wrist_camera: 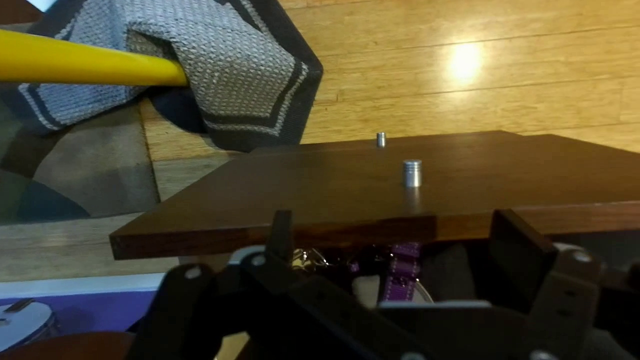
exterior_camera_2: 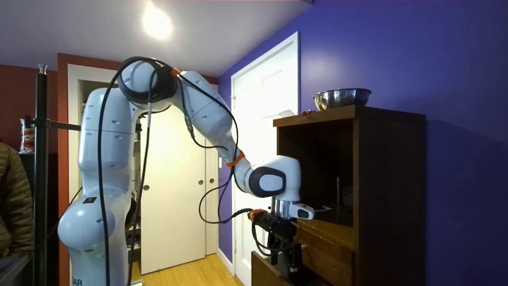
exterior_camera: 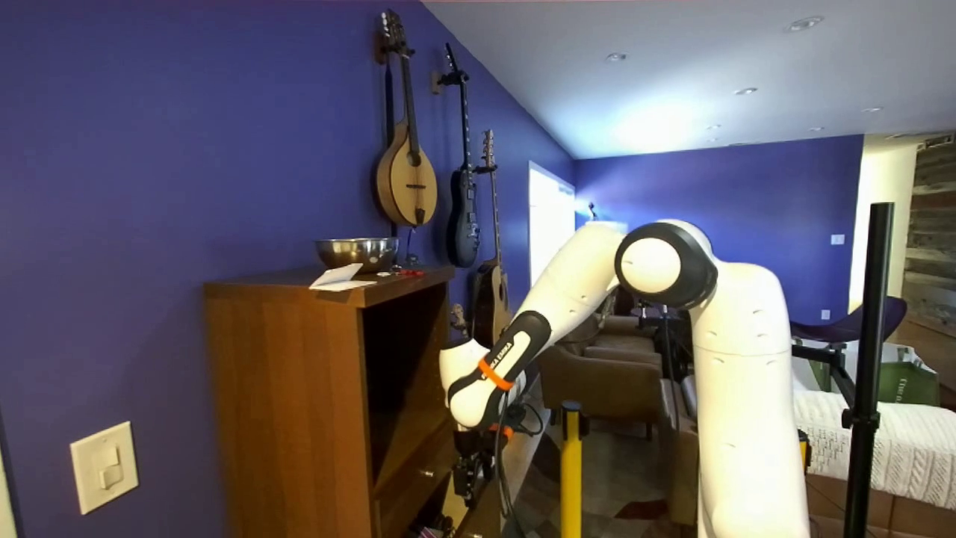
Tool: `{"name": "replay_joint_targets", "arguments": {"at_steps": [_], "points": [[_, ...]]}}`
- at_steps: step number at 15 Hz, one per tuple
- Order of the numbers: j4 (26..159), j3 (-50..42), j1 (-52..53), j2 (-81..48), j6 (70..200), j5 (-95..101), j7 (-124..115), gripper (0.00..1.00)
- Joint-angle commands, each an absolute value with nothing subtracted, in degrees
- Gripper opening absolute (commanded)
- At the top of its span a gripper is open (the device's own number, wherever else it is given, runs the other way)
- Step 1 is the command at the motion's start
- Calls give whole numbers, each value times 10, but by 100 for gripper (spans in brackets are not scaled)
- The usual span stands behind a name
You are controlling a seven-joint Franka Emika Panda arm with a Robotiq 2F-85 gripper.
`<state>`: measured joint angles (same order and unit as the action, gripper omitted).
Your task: Open the second drawer
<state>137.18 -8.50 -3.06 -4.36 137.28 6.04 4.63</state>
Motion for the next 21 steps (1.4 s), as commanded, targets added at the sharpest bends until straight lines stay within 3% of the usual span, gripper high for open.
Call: {"name": "replay_joint_targets", "arguments": {"at_steps": [1,6,11,21], "points": [[1375,-62,-44,-32,1375,-32,109,100],[1387,-33,-34,-51,1455,-108,145,100],[1385,-23,-26,-95,1529,-62,91,100],[1374,-77,-32,-114,1439,79,15,100]]}}
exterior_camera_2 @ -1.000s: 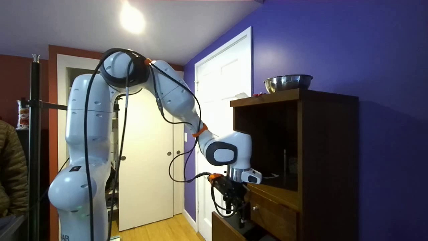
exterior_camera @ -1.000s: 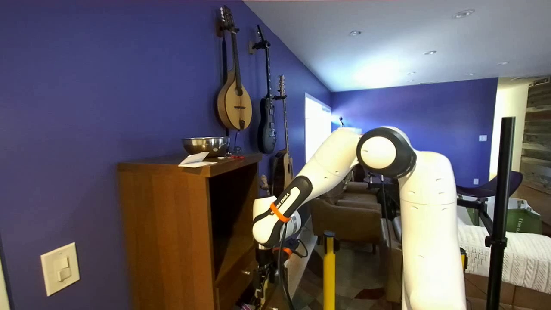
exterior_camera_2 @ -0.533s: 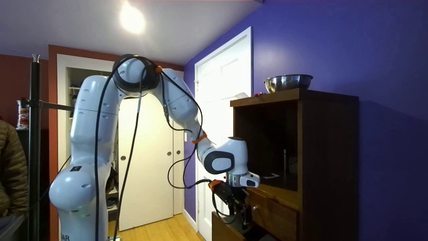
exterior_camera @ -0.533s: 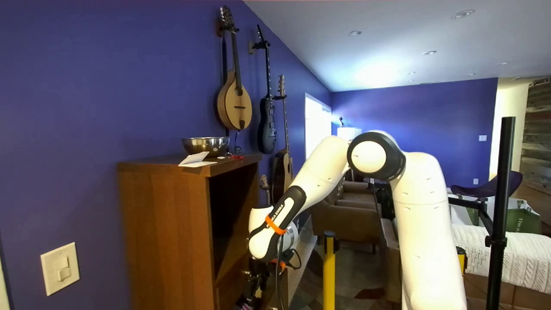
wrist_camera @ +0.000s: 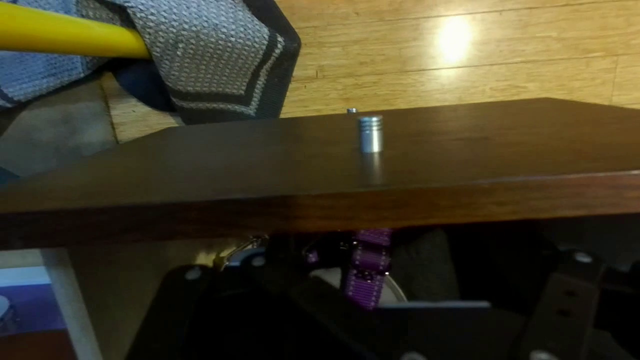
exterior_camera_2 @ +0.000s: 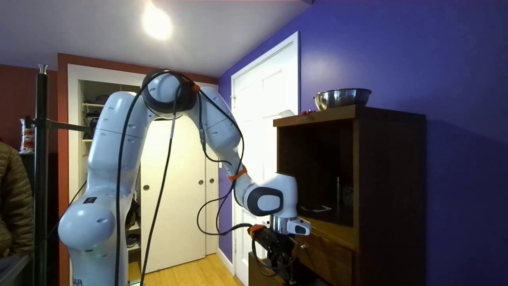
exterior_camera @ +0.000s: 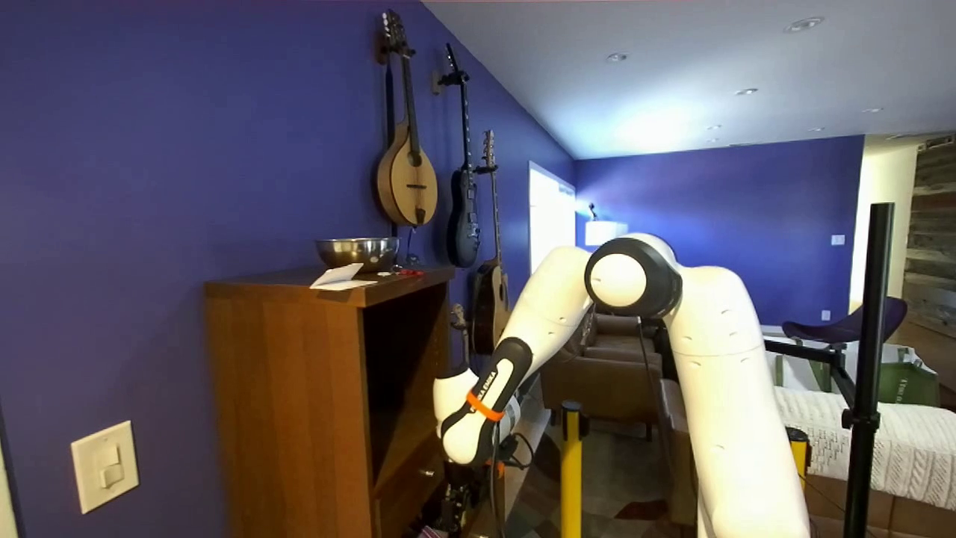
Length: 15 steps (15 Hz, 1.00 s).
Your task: Open the second drawer
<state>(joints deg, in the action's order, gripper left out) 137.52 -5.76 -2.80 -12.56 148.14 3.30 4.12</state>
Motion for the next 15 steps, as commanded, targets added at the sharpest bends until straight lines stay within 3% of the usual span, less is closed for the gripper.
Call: {"name": "replay_joint_targets", "arguments": {"at_steps": [1,15], "points": [[1374,-82,-35,-112,1426,89,14,100],[1373,-93,-50,-105,1319,140,30,100]]}}
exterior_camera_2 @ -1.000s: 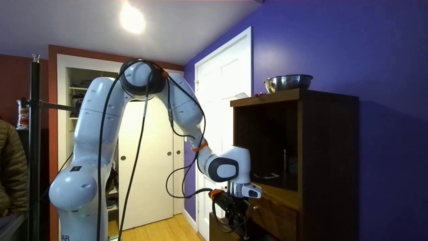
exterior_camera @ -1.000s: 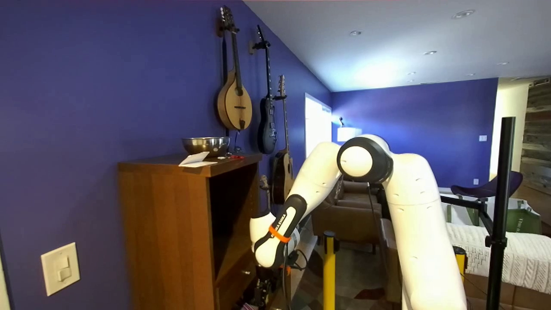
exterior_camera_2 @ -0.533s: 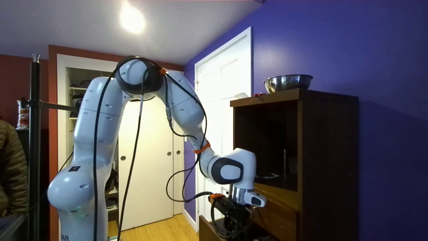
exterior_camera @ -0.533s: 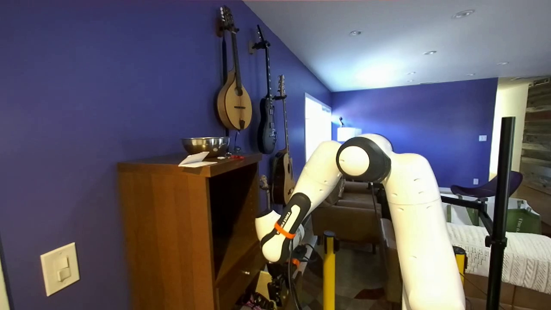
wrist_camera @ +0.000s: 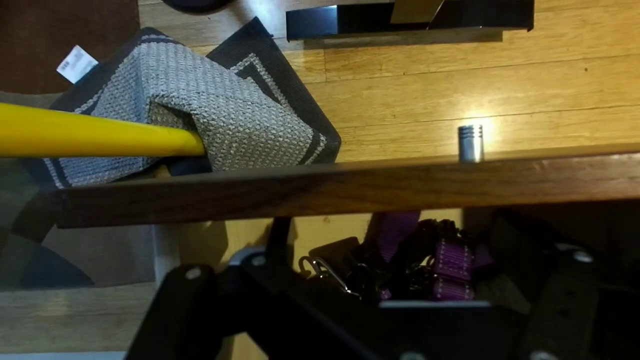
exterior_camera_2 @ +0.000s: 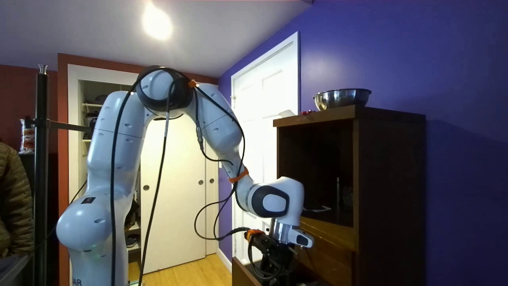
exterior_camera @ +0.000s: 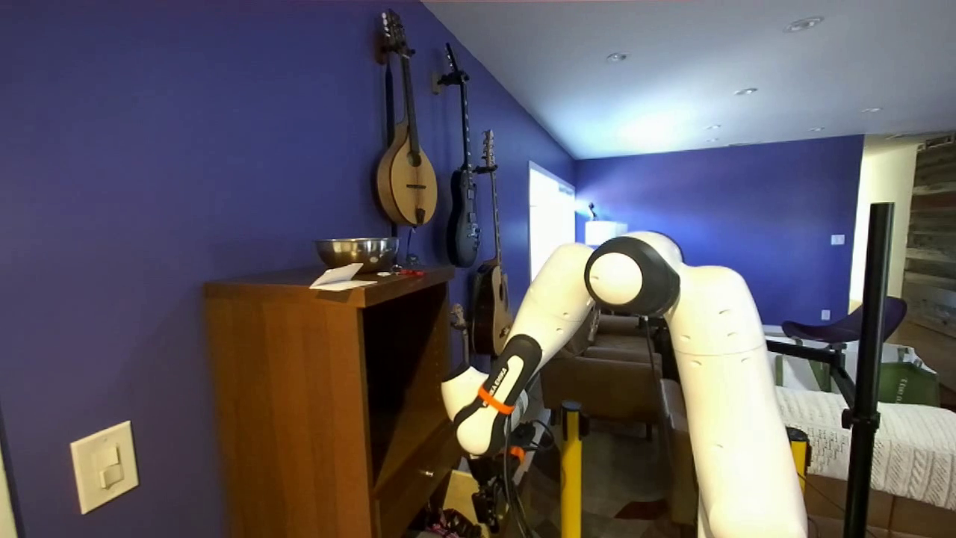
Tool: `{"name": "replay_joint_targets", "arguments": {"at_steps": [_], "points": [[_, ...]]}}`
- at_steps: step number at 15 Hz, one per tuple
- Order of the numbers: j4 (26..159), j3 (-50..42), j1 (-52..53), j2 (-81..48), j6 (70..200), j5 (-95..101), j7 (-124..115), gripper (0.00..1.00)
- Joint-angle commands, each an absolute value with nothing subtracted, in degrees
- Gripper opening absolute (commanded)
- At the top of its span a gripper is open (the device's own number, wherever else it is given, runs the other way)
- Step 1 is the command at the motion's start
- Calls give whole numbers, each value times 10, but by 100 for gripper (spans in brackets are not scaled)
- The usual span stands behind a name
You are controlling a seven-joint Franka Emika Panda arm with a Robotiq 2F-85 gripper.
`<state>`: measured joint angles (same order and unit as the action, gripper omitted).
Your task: Open the second drawer
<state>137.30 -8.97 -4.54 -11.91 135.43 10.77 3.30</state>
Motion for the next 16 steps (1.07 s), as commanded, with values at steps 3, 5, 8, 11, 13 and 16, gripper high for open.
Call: {"name": "replay_joint_targets", "arguments": {"at_steps": [3,5,8,11,13,16], "points": [[1384,-80,-68,-88,1347,87,80,100],[1383,-68,-83,-69,1361,-6,115,100],[1384,-67,-102,-36,1373,-110,193,100],[1382,-84,-121,18,1355,-194,311,100],[1382,-100,-126,48,1348,-243,390,100],[1372,-105,-114,21,1360,-201,335,100]]}}
